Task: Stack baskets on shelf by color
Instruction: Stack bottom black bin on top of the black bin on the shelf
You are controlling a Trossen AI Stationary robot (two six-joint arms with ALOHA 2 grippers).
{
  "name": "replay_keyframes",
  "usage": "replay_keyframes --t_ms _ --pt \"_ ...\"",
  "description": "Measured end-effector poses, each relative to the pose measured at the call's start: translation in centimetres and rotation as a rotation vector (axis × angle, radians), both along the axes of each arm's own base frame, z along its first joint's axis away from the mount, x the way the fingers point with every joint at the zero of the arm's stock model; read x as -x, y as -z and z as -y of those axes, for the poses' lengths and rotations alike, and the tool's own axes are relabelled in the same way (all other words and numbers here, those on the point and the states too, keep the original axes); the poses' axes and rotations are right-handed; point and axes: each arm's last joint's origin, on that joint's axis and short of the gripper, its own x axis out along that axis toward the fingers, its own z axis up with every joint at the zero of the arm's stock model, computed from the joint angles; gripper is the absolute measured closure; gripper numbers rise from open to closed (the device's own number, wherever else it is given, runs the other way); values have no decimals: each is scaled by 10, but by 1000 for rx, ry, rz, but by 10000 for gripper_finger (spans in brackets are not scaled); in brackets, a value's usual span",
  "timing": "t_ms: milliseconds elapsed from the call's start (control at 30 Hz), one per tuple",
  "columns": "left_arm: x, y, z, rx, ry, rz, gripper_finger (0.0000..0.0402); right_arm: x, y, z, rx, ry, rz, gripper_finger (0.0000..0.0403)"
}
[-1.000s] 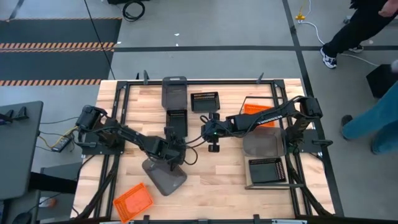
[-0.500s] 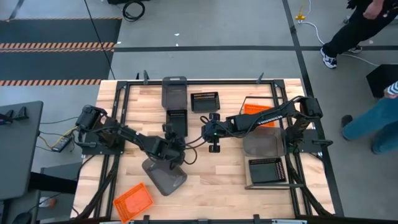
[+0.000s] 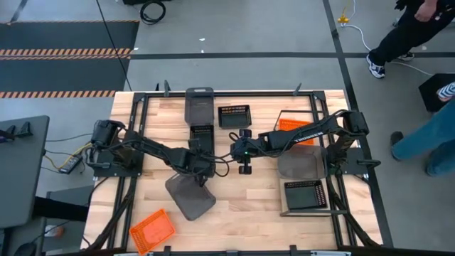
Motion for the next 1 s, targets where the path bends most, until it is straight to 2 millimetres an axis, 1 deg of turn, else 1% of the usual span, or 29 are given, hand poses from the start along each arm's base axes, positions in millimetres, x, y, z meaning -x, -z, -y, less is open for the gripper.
replay_keyframes --t_ms 67,133,200,300,367,567,700,767,833,900,1000 --pt "-2 2 1 13 9 5 288 0 0 0 0 0 -4 273" --pt "-2 3 1 20 30 -8 301 1 0 0 0 0 -7 273" --pt "-3 3 4 38 50 -6 324 1 1 0 1 0 -14 273" --pt "-2 1 9 41 89 -9 376 1 1 0 1 0 -20 273" --pt "-2 1 13 32 127 -13 391 2 1 0 2 -1 -22 273" --pt "-1 0 26 -16 288 -57 395 3 -1 0 6 -8 -27 273" --pt "-1 -1 33 -59 401 -83 395 8 -11 -2 -1 -17 -12 273" --pt "-1 -1 36 -86 464 -100 395 12 -19 -6 -27 -49 1 273" --pt "-2 -1 39 -115 532 -116 395 16 -27 -13 -58 -118 20 273" --pt "-3 -2 40 -127 603 -129 395 19 -35 -22 -75 -230 36 273" --pt "-6 -2 44 -83 707 -117 395 21 -40 -38 -79 -381 59 273"
